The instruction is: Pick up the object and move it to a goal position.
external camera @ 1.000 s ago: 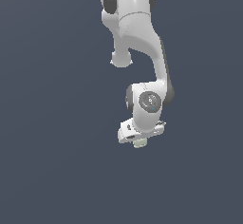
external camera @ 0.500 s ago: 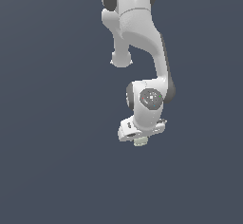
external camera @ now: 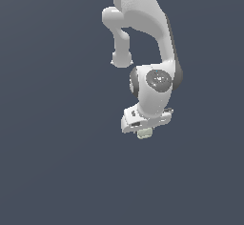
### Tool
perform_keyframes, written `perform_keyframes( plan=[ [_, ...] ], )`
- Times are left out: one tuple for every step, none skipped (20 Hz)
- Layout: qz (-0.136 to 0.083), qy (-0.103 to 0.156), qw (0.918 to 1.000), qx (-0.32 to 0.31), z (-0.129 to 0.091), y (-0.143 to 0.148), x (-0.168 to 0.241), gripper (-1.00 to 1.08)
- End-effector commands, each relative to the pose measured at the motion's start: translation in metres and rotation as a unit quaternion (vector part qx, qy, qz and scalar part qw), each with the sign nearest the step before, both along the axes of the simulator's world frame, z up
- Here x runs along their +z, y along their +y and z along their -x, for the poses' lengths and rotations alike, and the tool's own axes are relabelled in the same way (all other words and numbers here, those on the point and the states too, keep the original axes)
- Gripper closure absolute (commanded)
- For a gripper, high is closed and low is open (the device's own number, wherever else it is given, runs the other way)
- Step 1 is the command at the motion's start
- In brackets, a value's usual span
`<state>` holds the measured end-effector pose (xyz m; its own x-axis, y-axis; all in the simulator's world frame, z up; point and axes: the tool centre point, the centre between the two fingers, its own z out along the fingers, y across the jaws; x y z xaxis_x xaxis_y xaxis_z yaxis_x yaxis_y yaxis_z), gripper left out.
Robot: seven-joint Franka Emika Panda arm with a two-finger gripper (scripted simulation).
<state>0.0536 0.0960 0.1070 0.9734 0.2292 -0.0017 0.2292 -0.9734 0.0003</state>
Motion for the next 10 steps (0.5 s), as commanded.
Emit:
perform_keyframes(
  plan=[
    [0.000,-0.001,1.0000,0.000,0.006,0.004,0.023,1.08],
    [0.000,-0.001,1.0000,0.000,0.009,0.006,0.034,1.08],
    [0.000,-0.001,1.0000,0.000,0.013,0.008,0.045,1.08],
    [0.000,-0.001,1.0000,0.000,0.016,0.010,0.056,1.08],
    [0.000,-0.001,1.0000,0.000,0.019,0.012,0.067,1.08],
    [0.000,-0.001,1.0000,0.000,0.022,0.014,0.079,1.08],
    [0.000,-0.001,1.0000,0.000,0.026,0.016,0.091,1.08],
    [0.000,-0.001,1.0000,0.000,0.029,0.019,0.102,1.08],
    [0.000,-0.001,1.0000,0.000,0.032,0.021,0.114,1.08],
    [0.000,-0.001,1.0000,0.000,0.035,0.023,0.126,1.08]
  ],
)
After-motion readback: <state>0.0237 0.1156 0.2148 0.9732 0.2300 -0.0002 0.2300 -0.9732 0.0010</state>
